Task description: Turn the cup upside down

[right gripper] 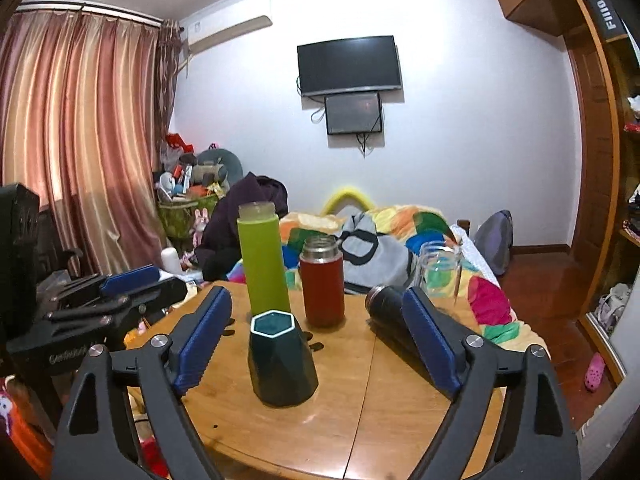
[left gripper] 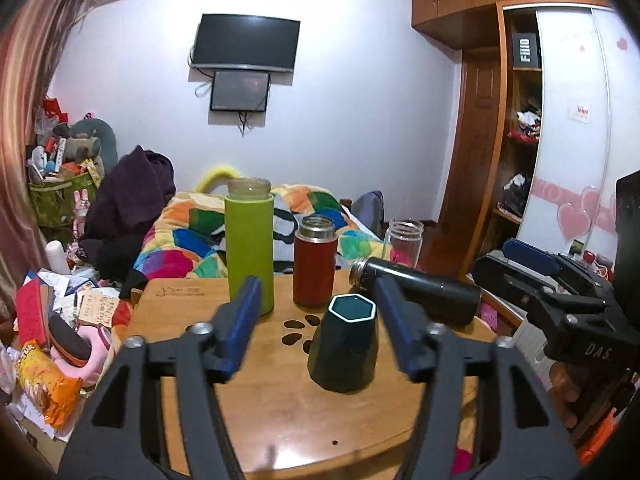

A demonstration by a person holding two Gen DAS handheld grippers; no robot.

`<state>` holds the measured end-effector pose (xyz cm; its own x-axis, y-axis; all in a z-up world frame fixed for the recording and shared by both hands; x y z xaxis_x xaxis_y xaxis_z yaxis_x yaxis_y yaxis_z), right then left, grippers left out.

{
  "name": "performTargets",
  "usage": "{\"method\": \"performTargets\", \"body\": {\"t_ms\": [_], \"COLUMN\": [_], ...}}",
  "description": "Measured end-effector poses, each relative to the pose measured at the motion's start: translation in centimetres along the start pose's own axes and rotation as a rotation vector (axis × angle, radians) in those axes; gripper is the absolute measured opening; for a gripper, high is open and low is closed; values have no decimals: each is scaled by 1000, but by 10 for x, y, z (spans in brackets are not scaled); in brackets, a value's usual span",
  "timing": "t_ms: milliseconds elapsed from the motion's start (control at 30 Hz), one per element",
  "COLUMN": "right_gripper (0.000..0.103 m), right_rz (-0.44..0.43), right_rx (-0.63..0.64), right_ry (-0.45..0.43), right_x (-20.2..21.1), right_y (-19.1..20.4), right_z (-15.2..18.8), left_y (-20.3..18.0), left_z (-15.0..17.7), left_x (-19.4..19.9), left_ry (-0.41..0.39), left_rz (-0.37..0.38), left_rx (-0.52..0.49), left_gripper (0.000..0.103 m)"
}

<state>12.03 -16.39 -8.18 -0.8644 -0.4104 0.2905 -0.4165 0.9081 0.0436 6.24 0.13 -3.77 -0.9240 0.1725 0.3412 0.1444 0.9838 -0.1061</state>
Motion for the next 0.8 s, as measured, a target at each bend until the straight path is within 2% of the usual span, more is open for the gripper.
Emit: {"method": "performTargets", "body": {"t_ms": [67,133,200,333,800], "right_gripper": [91,102,103,103,103], "right_rz": [7,9,9,13,74], "right_rx": [2,1,-6,-26,-21], "right_ry": [-8,-13,-22,-28,-31], "right_x": [7,11,16,23,30], "right_y": [4,6,9,7,4], "right_z": [-2,-4,-5,-6,-2], "left_y": [-4,-9,-12,-12,-11], "left_z": [-1,-2,-4,-6,-2], "left_x": [8,18,27,35,41], "left_ry": [-21,-45,-76,-88,-103], "left_rz": [-22,-48,-89,-99,-121], "left_rx": [-14,-31,-42,-36,-11], "left_gripper": [76,93,97,102,103]}}
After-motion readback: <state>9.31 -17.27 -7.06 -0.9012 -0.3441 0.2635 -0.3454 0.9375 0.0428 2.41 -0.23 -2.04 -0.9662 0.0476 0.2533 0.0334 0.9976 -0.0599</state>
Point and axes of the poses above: each gripper's, at about its wrist camera, not at the fingertips, and x roughly against the way its jaws point, y to its left, z to its underside, the point moved 2 cm from there along -x, roughly the way its jaws point
